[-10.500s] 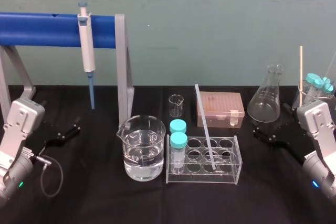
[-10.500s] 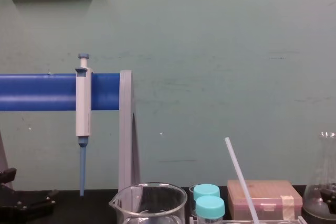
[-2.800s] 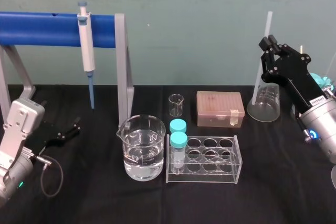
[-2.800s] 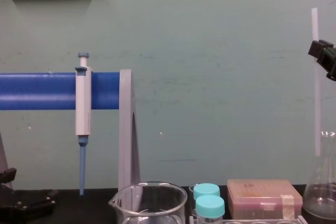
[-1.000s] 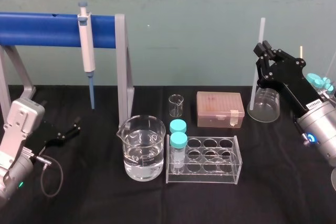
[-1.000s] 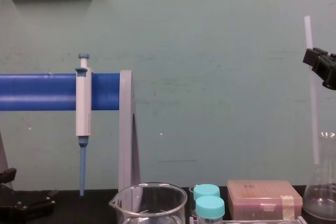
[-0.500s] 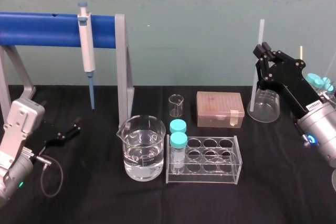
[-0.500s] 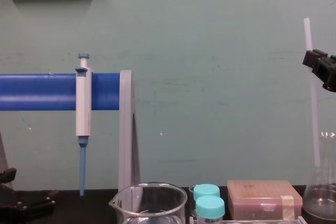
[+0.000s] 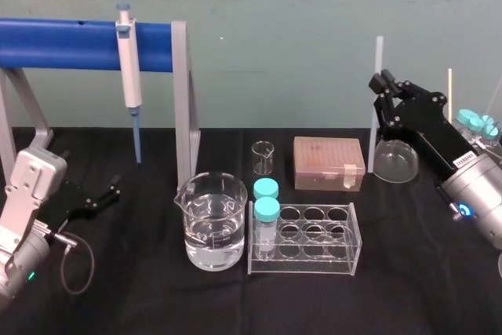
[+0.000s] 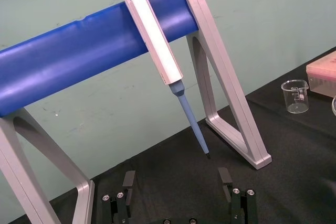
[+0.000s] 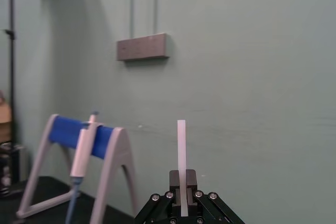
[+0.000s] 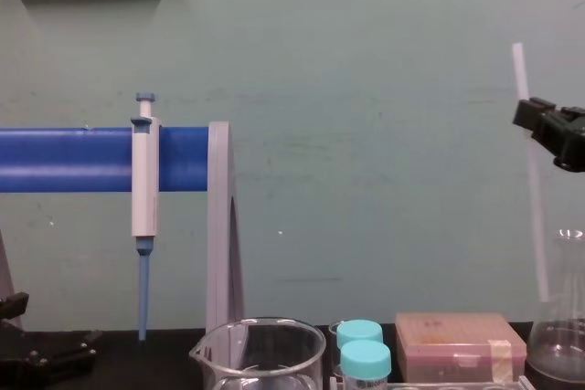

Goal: Pick up the stirring rod with one hand, then place it down.

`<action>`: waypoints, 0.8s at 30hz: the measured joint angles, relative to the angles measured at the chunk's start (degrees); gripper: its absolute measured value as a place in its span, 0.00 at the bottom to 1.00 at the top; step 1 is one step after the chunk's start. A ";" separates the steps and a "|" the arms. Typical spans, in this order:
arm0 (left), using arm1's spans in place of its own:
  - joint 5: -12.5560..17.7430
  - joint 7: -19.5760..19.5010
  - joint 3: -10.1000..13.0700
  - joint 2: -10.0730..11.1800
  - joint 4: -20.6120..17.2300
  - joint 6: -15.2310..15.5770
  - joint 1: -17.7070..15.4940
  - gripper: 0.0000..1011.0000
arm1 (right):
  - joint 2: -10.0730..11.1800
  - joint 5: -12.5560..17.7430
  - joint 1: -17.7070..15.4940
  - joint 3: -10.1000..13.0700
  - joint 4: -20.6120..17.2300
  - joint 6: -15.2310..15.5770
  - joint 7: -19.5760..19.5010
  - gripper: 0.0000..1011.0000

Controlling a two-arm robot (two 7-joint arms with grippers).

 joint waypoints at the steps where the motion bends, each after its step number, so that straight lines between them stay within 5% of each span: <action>1: 0.00 0.00 0.00 0.00 0.00 0.00 0.00 0.99 | 0.18 0.41 0.22 -0.20 0.21 0.11 0.52 0.07; 9: 0.00 0.00 0.00 0.00 0.00 0.00 0.00 0.99 | 1.29 8.54 2.80 -3.15 3.35 1.47 10.56 0.07; 15: 0.00 0.00 0.00 0.00 0.00 0.00 0.00 0.99 | 0.59 12.53 3.77 -5.06 5.59 1.99 14.20 0.07; 24: 0.00 0.00 0.00 0.00 0.00 0.00 0.00 0.99 | 0.55 12.07 4.37 -7.50 8.43 0.33 14.41 0.07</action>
